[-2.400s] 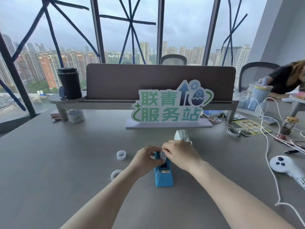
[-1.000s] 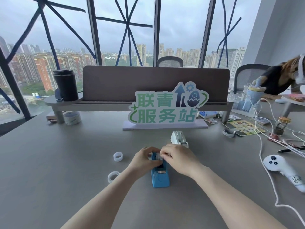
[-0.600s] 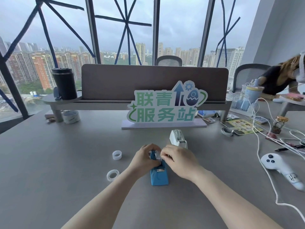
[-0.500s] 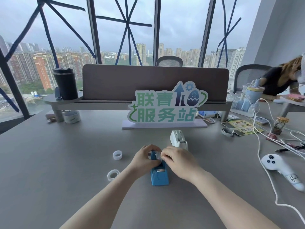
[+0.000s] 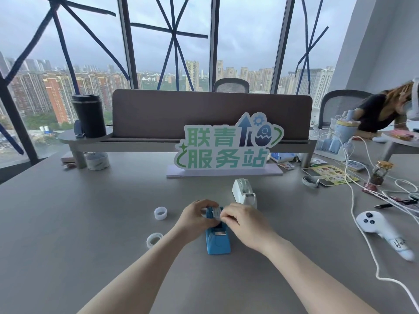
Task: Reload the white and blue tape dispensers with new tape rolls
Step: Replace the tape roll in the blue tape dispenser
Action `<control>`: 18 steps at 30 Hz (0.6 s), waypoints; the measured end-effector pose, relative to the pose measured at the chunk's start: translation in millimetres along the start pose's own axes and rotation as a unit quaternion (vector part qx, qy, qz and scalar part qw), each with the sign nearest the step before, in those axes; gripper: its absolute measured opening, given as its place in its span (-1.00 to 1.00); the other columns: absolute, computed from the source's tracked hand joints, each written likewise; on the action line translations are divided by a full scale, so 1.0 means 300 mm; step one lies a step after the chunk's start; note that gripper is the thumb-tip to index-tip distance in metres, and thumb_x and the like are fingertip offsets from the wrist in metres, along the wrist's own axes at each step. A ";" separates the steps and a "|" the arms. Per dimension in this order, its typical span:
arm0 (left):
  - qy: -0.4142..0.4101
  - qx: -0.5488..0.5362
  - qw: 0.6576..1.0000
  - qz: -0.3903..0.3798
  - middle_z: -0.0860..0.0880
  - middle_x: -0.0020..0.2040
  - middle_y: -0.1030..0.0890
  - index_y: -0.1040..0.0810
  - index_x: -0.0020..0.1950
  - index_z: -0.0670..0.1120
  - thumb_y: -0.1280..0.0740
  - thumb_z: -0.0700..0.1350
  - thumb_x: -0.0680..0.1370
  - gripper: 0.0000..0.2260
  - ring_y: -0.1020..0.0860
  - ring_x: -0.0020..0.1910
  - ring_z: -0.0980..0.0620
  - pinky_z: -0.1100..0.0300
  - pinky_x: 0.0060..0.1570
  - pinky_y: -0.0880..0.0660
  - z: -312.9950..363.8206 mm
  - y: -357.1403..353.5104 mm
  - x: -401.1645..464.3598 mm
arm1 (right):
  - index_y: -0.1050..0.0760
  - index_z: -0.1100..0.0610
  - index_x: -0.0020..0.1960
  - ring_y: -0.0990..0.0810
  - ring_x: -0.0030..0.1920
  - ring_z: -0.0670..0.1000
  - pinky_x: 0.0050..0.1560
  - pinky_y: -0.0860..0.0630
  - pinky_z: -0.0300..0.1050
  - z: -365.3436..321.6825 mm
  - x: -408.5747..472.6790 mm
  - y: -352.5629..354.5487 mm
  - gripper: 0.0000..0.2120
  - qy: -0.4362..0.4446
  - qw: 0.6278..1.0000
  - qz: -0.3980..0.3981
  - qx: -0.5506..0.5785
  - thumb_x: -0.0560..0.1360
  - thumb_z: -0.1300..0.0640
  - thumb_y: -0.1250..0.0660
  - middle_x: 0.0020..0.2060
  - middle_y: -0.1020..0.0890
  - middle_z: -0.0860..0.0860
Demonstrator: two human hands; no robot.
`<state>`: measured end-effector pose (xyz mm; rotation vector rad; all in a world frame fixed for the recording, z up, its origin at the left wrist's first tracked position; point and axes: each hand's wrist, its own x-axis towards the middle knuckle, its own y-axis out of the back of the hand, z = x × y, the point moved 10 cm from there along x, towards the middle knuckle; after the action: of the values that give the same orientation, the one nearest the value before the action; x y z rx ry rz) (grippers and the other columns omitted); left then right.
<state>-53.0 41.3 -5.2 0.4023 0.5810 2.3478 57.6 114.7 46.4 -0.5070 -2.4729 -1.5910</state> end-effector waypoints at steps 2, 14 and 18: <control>-0.001 0.007 1.000 0.002 0.07 0.05 -0.63 -0.61 0.06 0.08 -0.50 -0.15 0.30 -0.64 -0.58 0.03 0.06 0.23 -0.05 -0.50 0.004 0.001 0.001 | -0.61 0.07 -0.07 -0.57 -0.15 -0.02 -0.16 -0.49 -0.09 -0.003 -0.004 0.011 -0.85 0.004 1.000 0.012 0.006 0.57 0.11 -0.27 -0.14 -0.63 -0.07; 0.012 -0.096 0.992 -0.082 -0.04 0.15 -0.53 -0.53 0.16 0.15 -0.42 -0.15 0.28 -0.53 -0.54 0.04 0.05 0.18 0.04 -0.55 0.012 -0.025 -0.010 | -0.60 0.05 -0.05 -0.60 -0.16 0.03 -0.17 -0.54 -0.01 -0.028 -0.034 -0.008 -0.85 0.032 0.999 0.023 -0.025 0.57 0.07 -0.26 -0.13 -0.63 -0.06; -0.010 0.003 0.993 -0.120 -0.07 0.21 -0.46 -0.53 0.26 0.13 -0.36 -0.31 0.42 -0.51 -0.50 0.17 -0.01 0.24 0.09 -0.47 0.037 -0.027 -0.001 | -0.60 0.04 -0.05 -0.59 -0.15 0.03 -0.17 -0.52 -0.03 -0.028 -0.041 -0.015 -0.84 0.032 0.999 0.021 -0.039 0.57 0.07 -0.25 -0.13 -0.63 -0.05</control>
<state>-43.6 49.8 0.3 0.3375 0.5922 2.1109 67.0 103.0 42.4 -0.5088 -2.3465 -1.6652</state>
